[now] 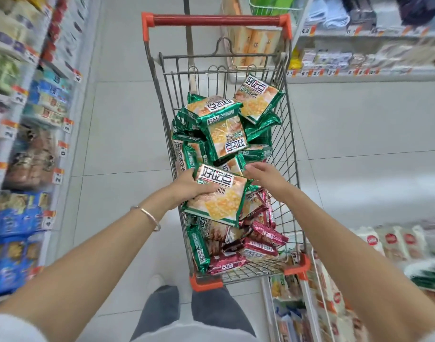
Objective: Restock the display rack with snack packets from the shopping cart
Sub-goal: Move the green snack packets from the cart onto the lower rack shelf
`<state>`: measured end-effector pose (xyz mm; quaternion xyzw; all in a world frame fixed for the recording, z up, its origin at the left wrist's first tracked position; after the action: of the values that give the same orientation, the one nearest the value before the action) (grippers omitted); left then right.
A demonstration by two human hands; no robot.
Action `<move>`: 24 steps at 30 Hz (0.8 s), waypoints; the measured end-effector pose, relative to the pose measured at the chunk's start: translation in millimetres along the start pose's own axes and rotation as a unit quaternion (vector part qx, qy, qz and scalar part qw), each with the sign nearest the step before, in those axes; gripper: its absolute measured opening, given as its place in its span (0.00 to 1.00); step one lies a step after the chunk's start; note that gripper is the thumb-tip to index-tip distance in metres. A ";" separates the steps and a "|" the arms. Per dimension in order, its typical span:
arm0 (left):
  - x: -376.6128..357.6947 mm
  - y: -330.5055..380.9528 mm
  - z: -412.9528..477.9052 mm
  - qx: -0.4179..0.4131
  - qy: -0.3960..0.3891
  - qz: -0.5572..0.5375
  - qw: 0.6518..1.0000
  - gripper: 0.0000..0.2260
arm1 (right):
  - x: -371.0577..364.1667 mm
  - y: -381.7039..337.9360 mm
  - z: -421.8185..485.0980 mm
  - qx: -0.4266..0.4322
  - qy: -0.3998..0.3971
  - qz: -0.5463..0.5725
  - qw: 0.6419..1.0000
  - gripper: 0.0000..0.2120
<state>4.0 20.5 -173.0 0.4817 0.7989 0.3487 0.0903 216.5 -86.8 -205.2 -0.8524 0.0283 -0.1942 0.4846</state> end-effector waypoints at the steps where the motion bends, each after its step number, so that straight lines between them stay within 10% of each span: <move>1: 7.7 -4.3 -0.8 0.012 0.020 -0.041 0.999 0.17 | 1.2 12.1 12.3 -0.025 0.055 -0.013 0.998 0.15; 6: 33.1 -20.2 -13.4 0.054 0.036 -0.168 0.984 0.11 | -31.7 39.8 34.9 -0.125 0.057 -0.179 0.974 0.42; 10: 43.2 -21.4 -17.4 0.047 0.045 -0.200 0.978 0.09 | -31.5 37.7 37.0 -0.093 0.000 -0.244 0.965 0.36; 15: 40.3 -4.5 -15.1 0.016 0.050 -0.133 0.990 0.22 | 52.2 16.7 -4.8 -0.149 -0.146 -0.069 0.976 0.25; 20: 19.5 30.7 -26.8 -0.007 0.114 -0.104 0.988 0.53 | 104.1 1.8 -65.1 -0.139 -0.113 0.140 0.974 0.28; 24: -20.5 63.5 -45.5 -0.008 0.088 -0.009 0.996 0.41 | 63.9 -6.8 -100.7 -0.104 -0.128 0.244 0.956 0.39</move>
<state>37.7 0.6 -102.3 0.4408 0.8053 0.3956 0.0264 238.4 -180.4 -134.4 -0.8831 0.1932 0.0447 0.4252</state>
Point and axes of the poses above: each hand's wrist, its own z-axis towards the middle knuckle, its own x-axis out of the back of the hand, y = z × x, the point moved 4 cm from there along z, towards the middle knuckle, and after that the axes turned 7 degrees about x, right-handed, at the moved point
